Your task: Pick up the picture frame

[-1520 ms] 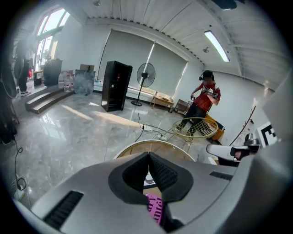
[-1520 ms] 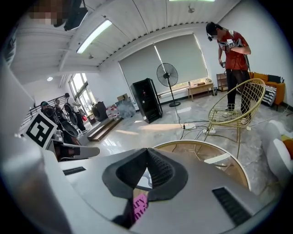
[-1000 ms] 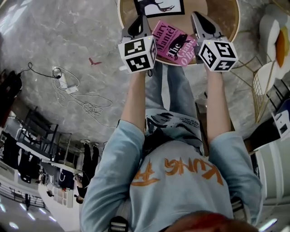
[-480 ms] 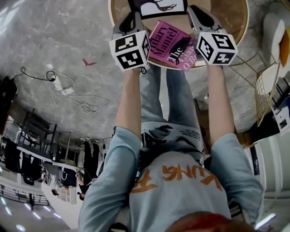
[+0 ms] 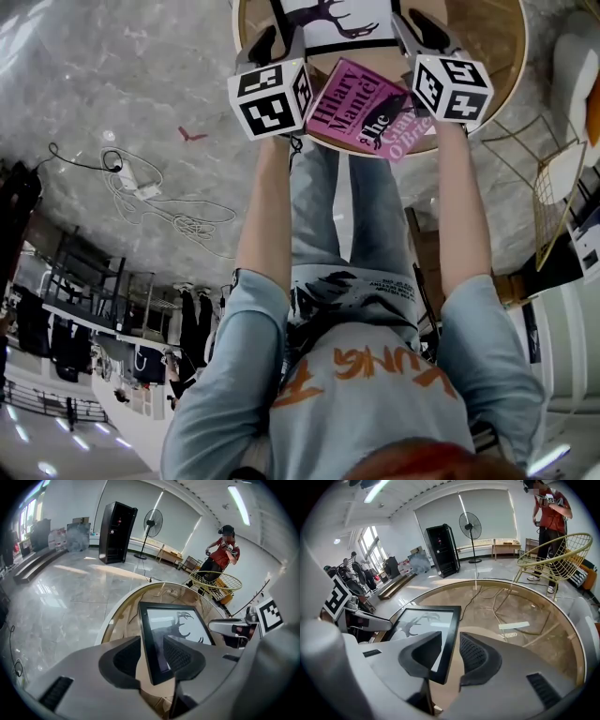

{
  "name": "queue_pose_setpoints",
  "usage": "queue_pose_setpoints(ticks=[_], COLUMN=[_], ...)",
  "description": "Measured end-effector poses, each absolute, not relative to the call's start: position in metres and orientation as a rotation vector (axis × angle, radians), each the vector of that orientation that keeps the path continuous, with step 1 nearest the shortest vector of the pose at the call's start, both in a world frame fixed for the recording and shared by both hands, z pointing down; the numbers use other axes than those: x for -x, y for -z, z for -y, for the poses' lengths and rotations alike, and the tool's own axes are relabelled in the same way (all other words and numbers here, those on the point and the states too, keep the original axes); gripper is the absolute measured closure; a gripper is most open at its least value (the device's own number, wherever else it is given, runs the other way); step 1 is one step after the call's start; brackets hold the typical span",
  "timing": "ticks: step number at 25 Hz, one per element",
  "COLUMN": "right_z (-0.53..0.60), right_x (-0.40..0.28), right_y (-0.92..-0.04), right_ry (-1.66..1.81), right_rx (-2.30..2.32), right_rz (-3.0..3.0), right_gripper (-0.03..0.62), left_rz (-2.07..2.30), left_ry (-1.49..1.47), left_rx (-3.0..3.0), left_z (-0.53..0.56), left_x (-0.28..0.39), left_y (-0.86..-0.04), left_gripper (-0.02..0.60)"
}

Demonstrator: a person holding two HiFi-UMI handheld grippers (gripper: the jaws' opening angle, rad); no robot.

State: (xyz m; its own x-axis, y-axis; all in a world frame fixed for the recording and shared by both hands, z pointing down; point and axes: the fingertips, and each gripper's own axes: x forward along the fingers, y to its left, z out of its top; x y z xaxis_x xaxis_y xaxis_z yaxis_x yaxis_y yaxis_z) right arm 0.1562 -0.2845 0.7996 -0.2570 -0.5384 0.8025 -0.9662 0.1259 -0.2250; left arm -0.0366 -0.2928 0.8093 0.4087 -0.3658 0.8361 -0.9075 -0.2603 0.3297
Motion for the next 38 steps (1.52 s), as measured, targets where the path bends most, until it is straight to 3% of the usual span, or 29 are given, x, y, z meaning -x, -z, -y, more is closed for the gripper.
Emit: queue_pose_setpoints(ticks=[23,38], right_z=[0.282,0.262], right_x=[-0.157,-0.168], right_y=[-0.824,-0.727], right_ry=[-1.166,-1.019], right_rx=[-1.473,-1.558], right_rz=[1.816,1.903], right_gripper=[0.518,0.525], left_rz=[1.082,1.143], left_ry=[-0.807,-0.641], left_rx=[-1.785,-1.892], left_z=[0.289,0.270], left_x=[0.031,0.023], left_y=[-0.824,-0.736], left_gripper=[0.485,0.502])
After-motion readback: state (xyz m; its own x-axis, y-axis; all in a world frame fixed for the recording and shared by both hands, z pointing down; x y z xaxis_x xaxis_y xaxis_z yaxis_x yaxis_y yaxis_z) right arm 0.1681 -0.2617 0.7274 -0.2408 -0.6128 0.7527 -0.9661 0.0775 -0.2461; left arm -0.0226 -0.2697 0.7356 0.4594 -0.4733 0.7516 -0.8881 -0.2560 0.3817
